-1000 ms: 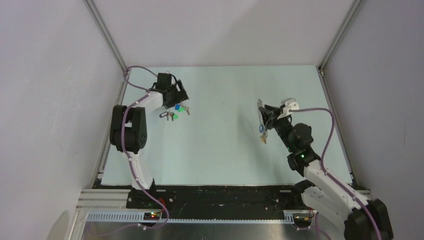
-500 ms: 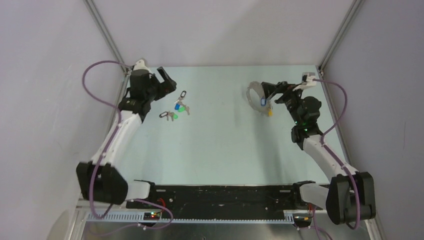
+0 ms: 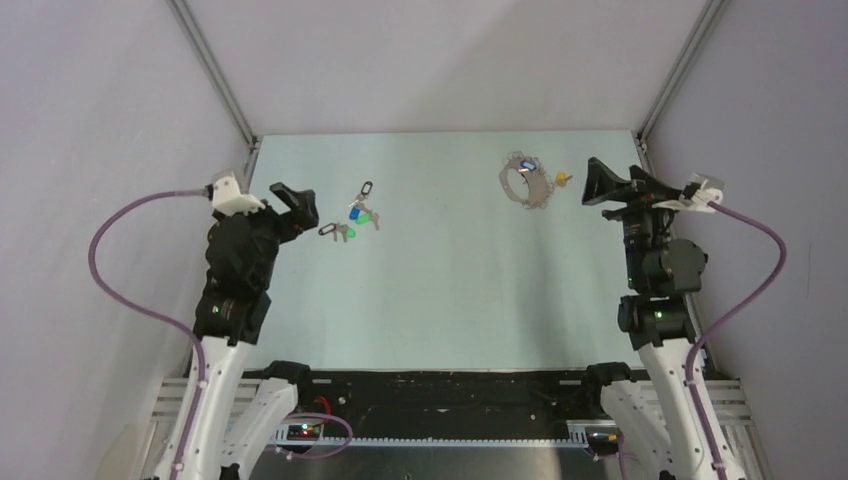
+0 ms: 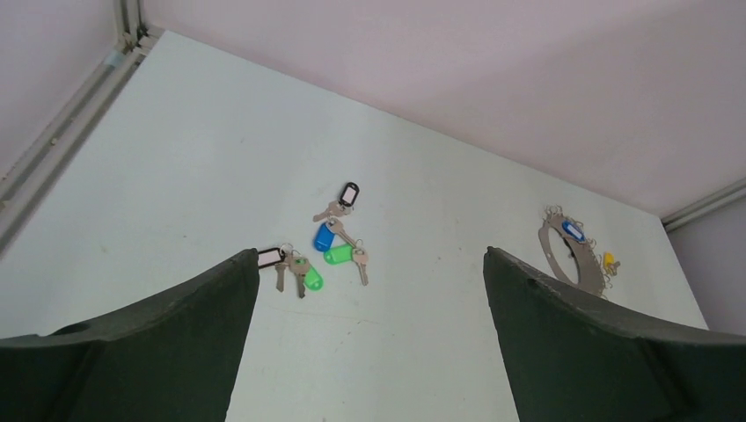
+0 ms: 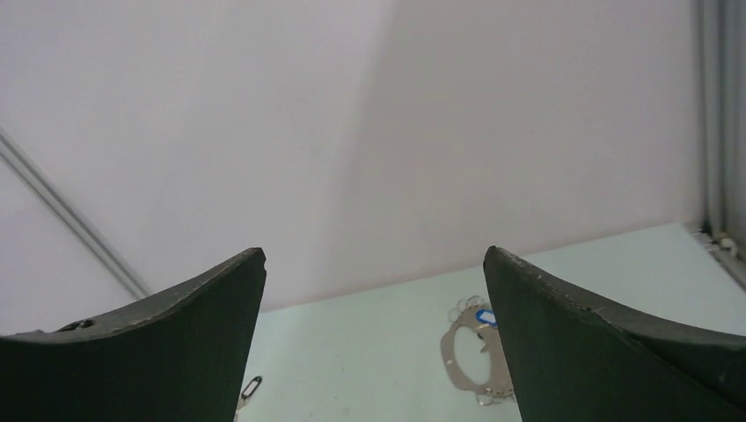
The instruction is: Remove the keys from the keyring
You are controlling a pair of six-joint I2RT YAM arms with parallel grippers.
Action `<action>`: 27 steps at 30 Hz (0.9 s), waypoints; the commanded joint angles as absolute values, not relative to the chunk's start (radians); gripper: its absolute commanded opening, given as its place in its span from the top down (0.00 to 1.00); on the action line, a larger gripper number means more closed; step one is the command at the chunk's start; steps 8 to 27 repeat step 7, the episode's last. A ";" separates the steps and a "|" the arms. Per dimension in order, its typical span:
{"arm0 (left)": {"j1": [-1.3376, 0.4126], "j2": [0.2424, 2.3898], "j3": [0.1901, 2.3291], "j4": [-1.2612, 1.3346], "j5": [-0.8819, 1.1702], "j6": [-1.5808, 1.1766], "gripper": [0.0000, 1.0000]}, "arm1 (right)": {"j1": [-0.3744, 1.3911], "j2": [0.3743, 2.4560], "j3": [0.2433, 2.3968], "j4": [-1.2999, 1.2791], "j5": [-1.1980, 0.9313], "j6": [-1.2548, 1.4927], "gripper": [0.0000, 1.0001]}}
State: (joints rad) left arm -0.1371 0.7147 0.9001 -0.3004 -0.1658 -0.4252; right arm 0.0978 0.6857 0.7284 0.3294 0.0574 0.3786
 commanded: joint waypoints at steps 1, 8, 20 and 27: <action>-0.137 0.622 0.852 -0.233 -0.209 -0.384 0.00 | 0.096 0.628 0.765 0.229 0.137 0.308 0.01; -0.138 0.563 0.838 -0.217 -0.198 -0.370 0.00 | 0.096 0.607 0.765 0.183 0.128 0.335 0.00; -0.138 0.563 0.838 -0.217 -0.198 -0.370 0.00 | 0.096 0.607 0.765 0.183 0.128 0.335 0.00; -0.138 0.563 0.838 -0.217 -0.198 -0.370 0.00 | 0.096 0.607 0.765 0.183 0.128 0.335 0.00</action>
